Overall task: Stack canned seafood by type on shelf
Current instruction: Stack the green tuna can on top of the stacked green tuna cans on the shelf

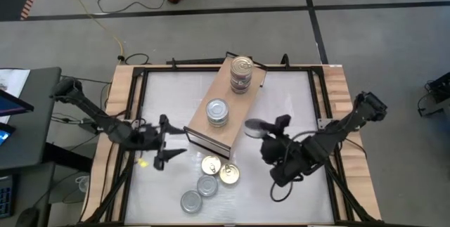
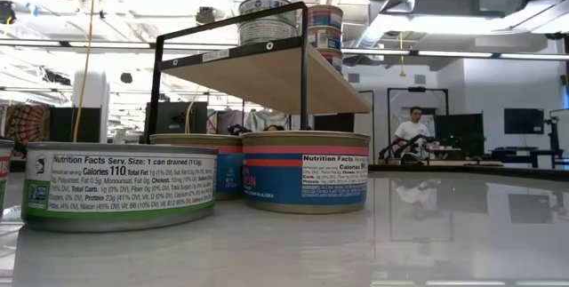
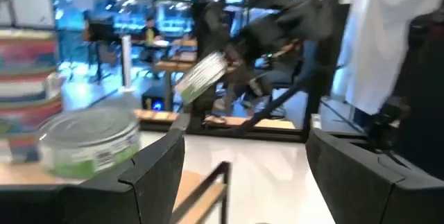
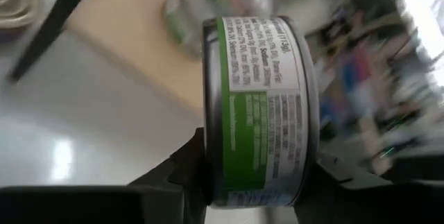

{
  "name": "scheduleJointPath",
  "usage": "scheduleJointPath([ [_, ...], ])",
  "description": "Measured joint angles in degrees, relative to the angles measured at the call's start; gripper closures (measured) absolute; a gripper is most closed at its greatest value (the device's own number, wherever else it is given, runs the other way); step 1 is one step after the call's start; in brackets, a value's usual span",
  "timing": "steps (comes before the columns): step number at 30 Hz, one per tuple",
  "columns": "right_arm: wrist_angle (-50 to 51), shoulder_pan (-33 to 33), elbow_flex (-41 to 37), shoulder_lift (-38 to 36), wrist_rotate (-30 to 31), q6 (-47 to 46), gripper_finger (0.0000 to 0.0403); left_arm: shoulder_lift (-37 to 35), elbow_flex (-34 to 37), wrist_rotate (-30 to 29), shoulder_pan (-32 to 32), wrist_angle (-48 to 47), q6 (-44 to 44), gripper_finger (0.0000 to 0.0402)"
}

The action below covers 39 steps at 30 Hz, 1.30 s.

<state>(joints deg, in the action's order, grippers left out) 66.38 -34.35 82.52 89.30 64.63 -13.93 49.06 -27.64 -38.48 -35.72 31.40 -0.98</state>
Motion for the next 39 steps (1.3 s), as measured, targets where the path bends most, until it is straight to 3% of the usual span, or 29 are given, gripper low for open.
scheduleJointPath([
  [3,-12.3,2.6,0.3,0.0,4.6,19.2,0.0225,-1.1,0.0,8.2,6.7,-3.0,-4.8,0.0114],
  [7,-29.4,6.3,0.3,0.0,5.1,42.6,0.0241,-4.7,0.0,25.7,17.6,-7.1,-12.7,0.0114],
  [10,-39.7,8.6,0.3,0.0,4.8,54.5,0.0236,-6.9,0.0,38.3,23.6,-8.2,-16.9,0.0114],
  [13,-46.2,10.3,0.3,0.0,2.8,62.0,0.0214,-8.3,0.0,44.9,26.8,-8.3,-18.7,0.0114],
  [18,-50.0,13.6,0.1,0.0,-5.8,65.8,0.0207,-8.7,0.0,43.2,29.0,-8.5,-18.1,0.0114],
  [28,-54.4,16.6,-0.3,2.7,-12.9,68.4,0.0228,-8.6,0.0,39.7,34.8,-9.8,-21.9,0.0114],
  [34,-57.3,19.4,-0.4,8.2,-8.3,73.6,0.0218,-8.6,0.0,39.4,35.4,-10.0,-24.6,0.0114],
  [39,-57.5,19.3,-0.3,8.7,-5.6,74.4,0.0230,-8.3,-0.4,39.4,35.7,-11.0,-25.8,0.0114],
])
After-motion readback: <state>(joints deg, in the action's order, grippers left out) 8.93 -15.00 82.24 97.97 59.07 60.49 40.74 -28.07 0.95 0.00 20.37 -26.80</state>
